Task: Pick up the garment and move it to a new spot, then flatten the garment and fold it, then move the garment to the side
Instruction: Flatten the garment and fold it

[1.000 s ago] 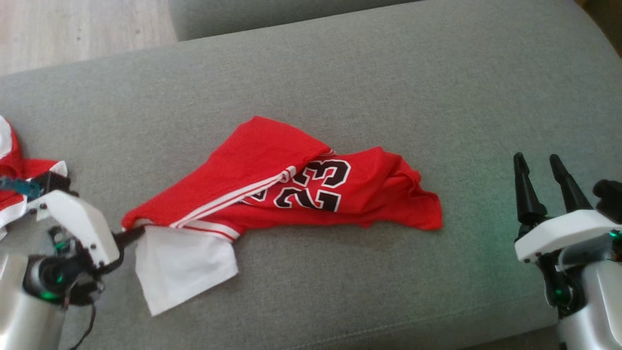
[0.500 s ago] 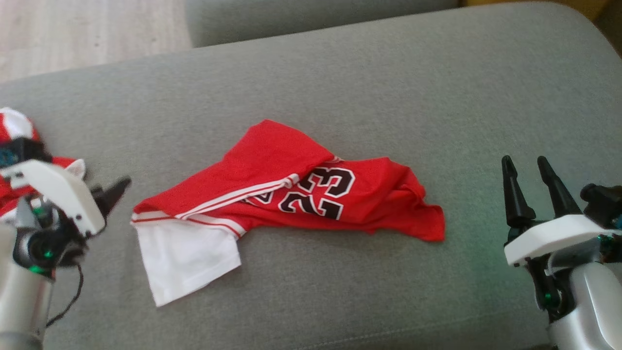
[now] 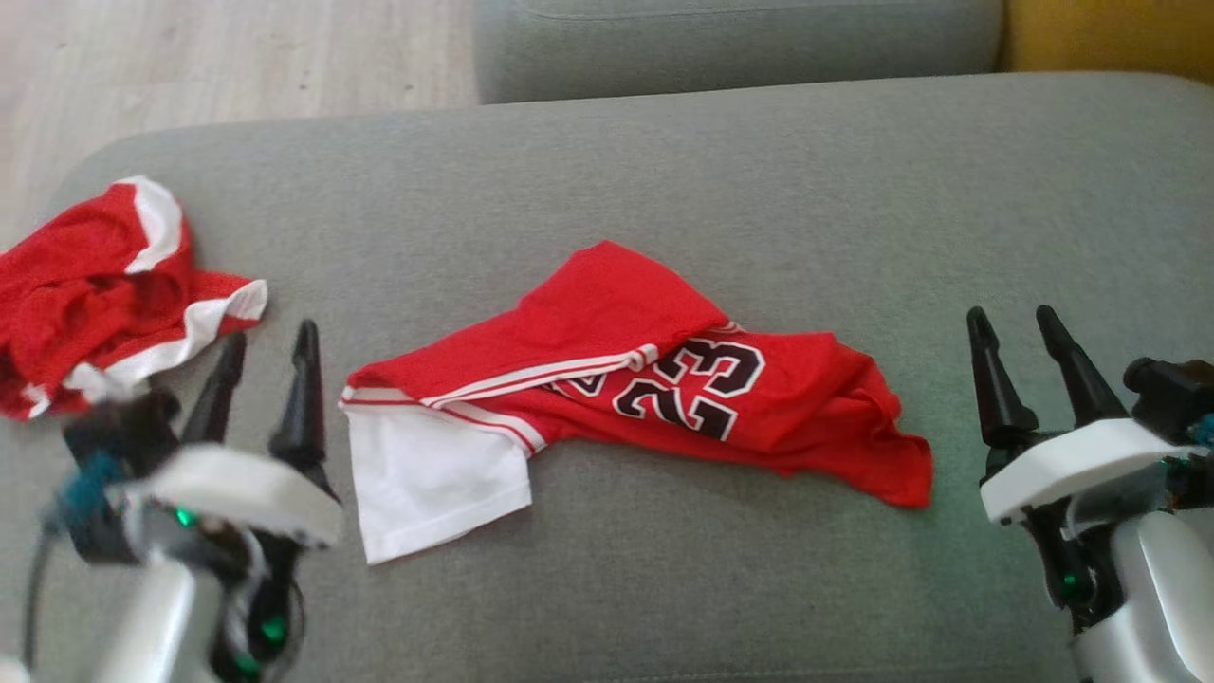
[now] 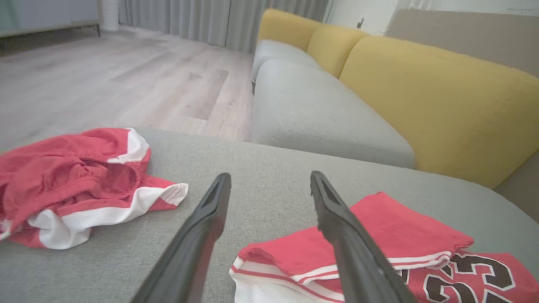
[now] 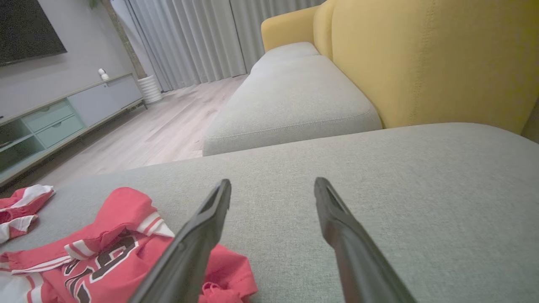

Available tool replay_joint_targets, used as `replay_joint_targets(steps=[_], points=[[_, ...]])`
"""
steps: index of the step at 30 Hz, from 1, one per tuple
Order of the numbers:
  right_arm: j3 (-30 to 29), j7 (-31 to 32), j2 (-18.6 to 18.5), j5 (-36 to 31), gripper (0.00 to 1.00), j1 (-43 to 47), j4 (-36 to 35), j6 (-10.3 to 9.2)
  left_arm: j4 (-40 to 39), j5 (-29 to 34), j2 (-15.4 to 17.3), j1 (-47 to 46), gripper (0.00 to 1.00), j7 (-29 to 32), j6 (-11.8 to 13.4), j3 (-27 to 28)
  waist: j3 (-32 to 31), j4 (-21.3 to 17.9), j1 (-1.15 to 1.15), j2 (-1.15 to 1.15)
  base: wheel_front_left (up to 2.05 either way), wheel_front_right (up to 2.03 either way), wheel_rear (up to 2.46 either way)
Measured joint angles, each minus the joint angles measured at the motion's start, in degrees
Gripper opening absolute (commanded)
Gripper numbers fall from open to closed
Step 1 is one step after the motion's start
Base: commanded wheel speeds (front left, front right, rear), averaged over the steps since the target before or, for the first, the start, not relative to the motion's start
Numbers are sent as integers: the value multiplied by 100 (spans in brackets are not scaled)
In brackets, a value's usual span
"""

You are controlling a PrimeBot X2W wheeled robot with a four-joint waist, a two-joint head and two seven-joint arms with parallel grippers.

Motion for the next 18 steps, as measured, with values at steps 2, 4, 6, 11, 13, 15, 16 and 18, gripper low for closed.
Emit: replay_joint_targets(steps=[2,4,6,11,13,15,16,18], points=[[-3,41,-22,21,100,0,-1,0,-129,189,-130,224,100,-428,102,-52,-13,76,0,0,0,0,0],[0,58,-33,44,100,0,1,0,-168,308,-160,307,100,-590,145,-98,-20,109,0,0,0,0,0],[53,208,-83,148,100,0,10,0,-256,431,-293,509,100,-780,249,-220,-34,201,0,0,0,0,0],[241,571,-218,486,100,-37,133,0,-255,553,-436,636,100,-860,296,-393,-42,309,0,0,0,0,0],[483,937,-305,737,100,-92,255,0,-243,583,-479,635,100,-886,290,-433,-40,366,0,0,0,0,0],[702,1461,-328,1176,100,-270,406,0,-190,586,-492,630,100,-898,286,-464,-44,425,0,0,0,0,0],[853,1802,-374,1349,100,-404,483,0,-172,594,-501,627,100,-900,282,-491,-43,455,0,0,0,0,0],[1061,2308,-446,1590,100,-686,593,0,-102,617,-546,598,100,-900,266,-570,-39,526,0,0,0,0,0]])
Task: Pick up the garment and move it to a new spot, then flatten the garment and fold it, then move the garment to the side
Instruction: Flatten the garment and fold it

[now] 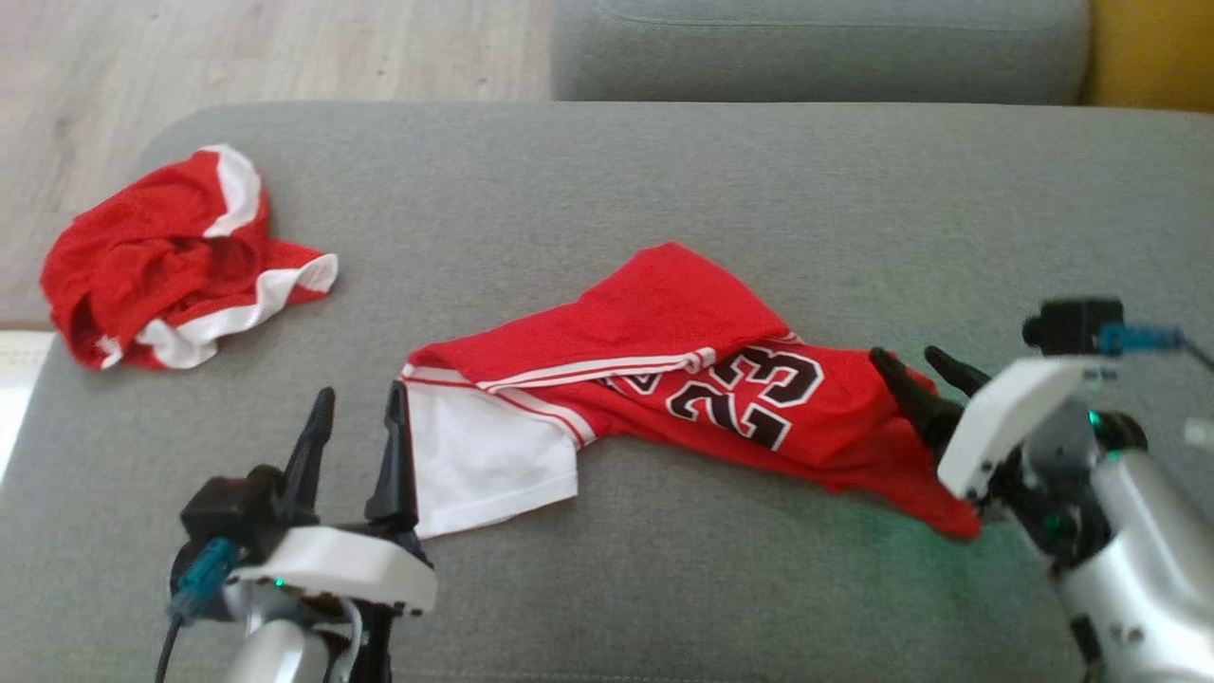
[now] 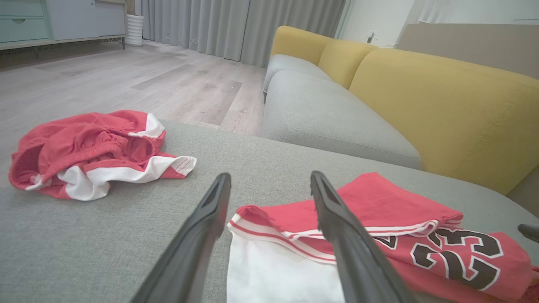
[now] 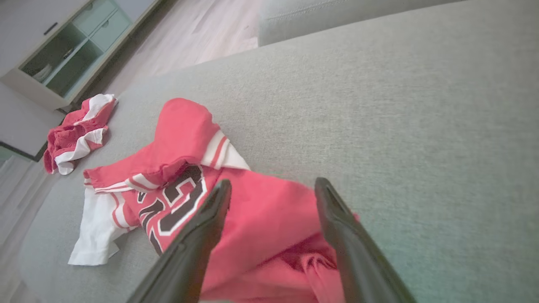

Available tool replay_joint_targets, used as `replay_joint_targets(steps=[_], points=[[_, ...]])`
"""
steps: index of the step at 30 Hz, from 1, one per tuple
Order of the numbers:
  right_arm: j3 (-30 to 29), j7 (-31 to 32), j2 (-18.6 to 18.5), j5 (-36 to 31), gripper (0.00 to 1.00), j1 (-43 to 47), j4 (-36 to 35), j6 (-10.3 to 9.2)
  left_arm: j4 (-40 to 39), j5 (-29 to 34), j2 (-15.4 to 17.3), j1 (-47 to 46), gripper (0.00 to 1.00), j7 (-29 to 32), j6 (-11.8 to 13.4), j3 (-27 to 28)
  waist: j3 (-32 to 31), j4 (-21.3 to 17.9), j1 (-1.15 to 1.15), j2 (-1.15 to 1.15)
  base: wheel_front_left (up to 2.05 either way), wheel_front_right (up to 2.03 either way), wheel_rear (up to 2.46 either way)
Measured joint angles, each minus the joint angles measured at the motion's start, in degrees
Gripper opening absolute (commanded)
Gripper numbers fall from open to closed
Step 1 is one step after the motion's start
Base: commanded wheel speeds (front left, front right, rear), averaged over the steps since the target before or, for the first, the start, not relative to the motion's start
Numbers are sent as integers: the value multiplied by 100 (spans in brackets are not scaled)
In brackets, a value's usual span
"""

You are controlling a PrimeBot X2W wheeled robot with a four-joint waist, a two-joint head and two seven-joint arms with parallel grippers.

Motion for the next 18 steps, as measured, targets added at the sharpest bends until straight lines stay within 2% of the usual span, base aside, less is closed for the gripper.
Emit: replay_joint_targets(steps=[5,6,7,8,12,18], points=[[179,1155,-153,319,100,-508,573,0,151,-1,-77,-95,100,-2,2,-24,-8,211,0,0,0,0,0],[219,1402,-172,277,92,-524,725,0,190,-1,-78,-94,100,-2,3,-23,-11,255,0,0,0,0,0],[216,1574,-180,223,50,-520,846,0,226,-1,-80,-93,100,-8,3,-23,-13,298,0,0,0,0,0],[199,1701,-181,208,0,-520,928,0,247,-1,-81,-93,100,-13,3,-23,-14,339,0,0,0,0,0],[154,1947,-169,216,0,-524,886,0,289,-8,-81,-90,100,-49,1,-21,-14,467,0,0,0,0,0],[-176,1330,-252,30,0,-691,724,0,315,-7,-124,-90,100,-53,-30,-56,39,588,0,0,0,0,0]])
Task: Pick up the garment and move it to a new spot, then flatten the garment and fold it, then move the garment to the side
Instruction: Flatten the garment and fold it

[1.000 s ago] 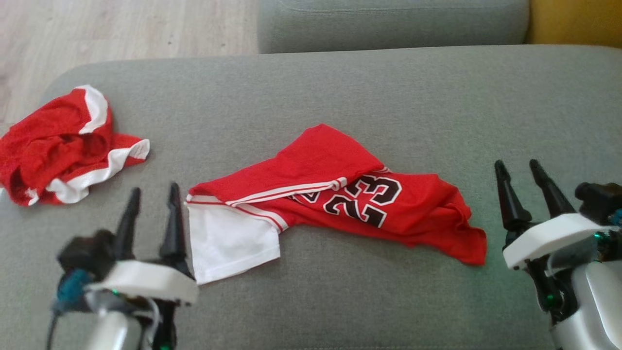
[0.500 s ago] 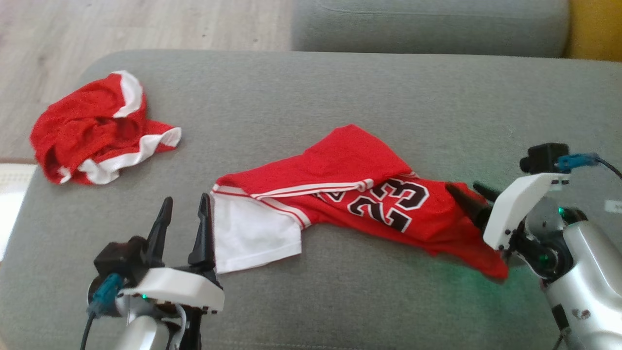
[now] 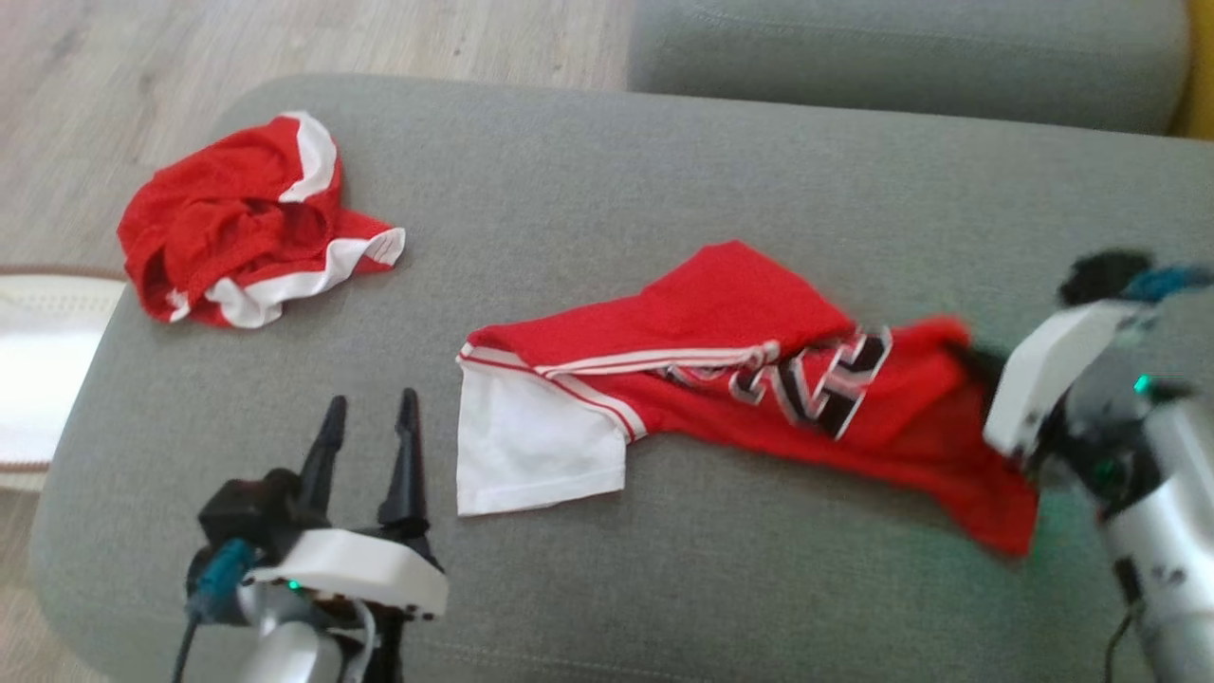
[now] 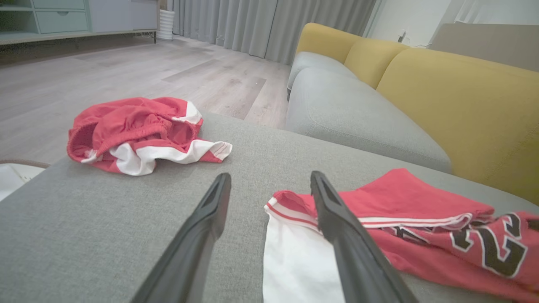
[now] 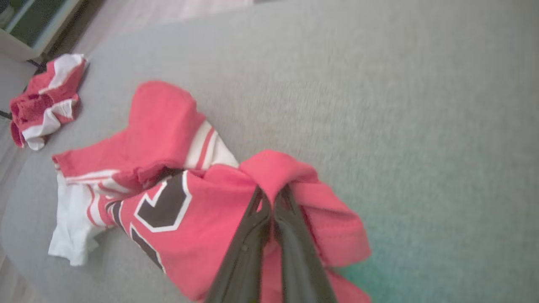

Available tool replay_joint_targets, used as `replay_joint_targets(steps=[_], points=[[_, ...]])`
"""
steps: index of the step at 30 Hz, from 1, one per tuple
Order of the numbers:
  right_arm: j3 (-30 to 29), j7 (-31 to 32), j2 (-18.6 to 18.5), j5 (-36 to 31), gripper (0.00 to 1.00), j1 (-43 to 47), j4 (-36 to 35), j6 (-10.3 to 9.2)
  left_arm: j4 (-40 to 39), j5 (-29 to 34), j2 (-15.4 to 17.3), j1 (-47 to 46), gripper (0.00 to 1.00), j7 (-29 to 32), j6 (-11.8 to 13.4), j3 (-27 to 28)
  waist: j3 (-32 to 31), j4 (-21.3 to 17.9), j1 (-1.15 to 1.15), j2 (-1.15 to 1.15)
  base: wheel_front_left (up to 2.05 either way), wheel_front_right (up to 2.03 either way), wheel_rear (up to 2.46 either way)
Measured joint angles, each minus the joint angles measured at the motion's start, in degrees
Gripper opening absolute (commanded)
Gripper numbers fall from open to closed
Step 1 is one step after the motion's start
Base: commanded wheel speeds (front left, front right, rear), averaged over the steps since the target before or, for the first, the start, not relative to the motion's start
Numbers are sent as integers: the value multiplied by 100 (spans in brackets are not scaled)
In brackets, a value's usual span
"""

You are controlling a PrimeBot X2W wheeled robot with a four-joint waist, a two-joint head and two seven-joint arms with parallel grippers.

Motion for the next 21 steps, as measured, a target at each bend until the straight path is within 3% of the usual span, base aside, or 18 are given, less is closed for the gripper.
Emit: replay_joint_targets(steps=[6,11,17,18,19,21], points=[[-231,-167,-233,-24,0,-820,96,0,78,9,-159,-131,100,-5,-21,-172,303,186,0,0,0,0,0],[-356,9,-523,-16,0,-1419,740,0,208,65,-285,-392,100,-33,-76,-303,622,420,0,0,0,0,0],[-240,-478,-719,-176,0,-1980,1557,0,402,109,-419,-580,100,-49,-171,-328,903,666,1,0,0,0,0],[-175,-635,-705,-205,36,-2055,1670,0,426,110,-430,-587,100,-49,-172,-323,911,668,2,0,0,0,0],[-143,-878,-681,-212,98,-2093,1742,0,452,110,-433,-587,100,-49,-175,-320,904,654,1,0,0,0,0],[-80,-1458,-632,-244,100,-2114,1829,0,490,124,-433,-587,100,-51,-177,-305,852,599,0,0,0,0,0]])
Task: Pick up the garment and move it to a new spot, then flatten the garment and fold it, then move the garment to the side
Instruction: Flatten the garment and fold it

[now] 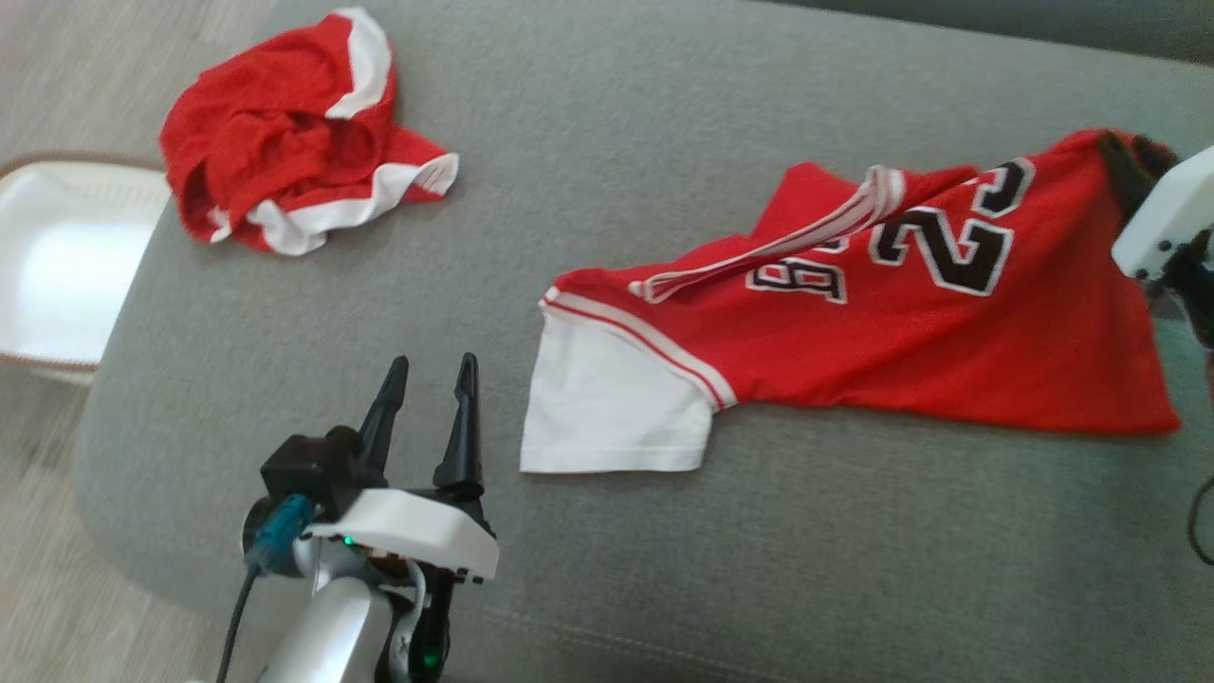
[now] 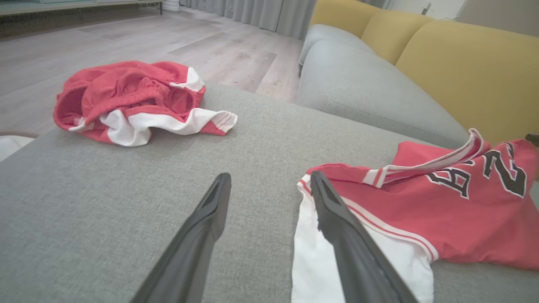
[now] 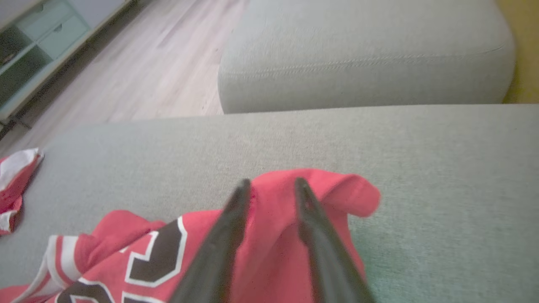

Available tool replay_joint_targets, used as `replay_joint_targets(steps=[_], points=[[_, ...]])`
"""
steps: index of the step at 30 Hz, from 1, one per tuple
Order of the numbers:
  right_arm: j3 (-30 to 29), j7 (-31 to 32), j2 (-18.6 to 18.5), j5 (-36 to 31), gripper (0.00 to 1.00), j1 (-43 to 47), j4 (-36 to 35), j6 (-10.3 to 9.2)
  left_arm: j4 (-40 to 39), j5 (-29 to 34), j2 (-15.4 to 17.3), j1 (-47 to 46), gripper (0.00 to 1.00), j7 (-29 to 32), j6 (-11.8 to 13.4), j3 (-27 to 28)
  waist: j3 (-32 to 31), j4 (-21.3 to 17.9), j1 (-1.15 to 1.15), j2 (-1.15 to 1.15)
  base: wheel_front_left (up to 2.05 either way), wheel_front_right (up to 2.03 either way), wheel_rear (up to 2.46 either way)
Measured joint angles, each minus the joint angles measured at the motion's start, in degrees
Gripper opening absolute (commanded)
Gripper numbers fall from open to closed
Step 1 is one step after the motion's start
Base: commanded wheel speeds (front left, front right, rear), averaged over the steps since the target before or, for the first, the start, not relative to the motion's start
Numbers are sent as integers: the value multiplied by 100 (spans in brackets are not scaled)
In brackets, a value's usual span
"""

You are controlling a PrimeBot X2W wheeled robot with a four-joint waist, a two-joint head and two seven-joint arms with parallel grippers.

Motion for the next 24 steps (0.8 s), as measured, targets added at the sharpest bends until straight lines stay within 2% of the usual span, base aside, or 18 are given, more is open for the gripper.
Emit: replay_joint_targets(steps=[3,5,10,14,19,24], points=[[212,-984,69,3,100,-14,57,0,-23,100,10,3,100,-5,-43,97,-172,-209,0,0,0,0,0],[375,-1414,76,2,100,-4,10,0,-92,160,31,7,100,-5,-42,225,-275,-350,0,0,0,0,0],[661,-2358,84,146,100,231,-615,0,-448,385,149,83,100,-7,8,616,-544,-770,0,0,0,0,0],[751,-2716,57,188,100,648,-1089,0,-638,458,165,220,100,-7,-7,786,-709,-1041,0,0,0,0,0],[579,-3165,71,31,100,1683,-1835,0,-857,548,162,538,100,-7,-10,1170,-961,-1461,0,0,0,0,0],[25,-3353,494,-439,100,2878,-2601,0,-929,548,135,759,100,-7,15,1510,-1105,-1786,0,0,0,0,0]])
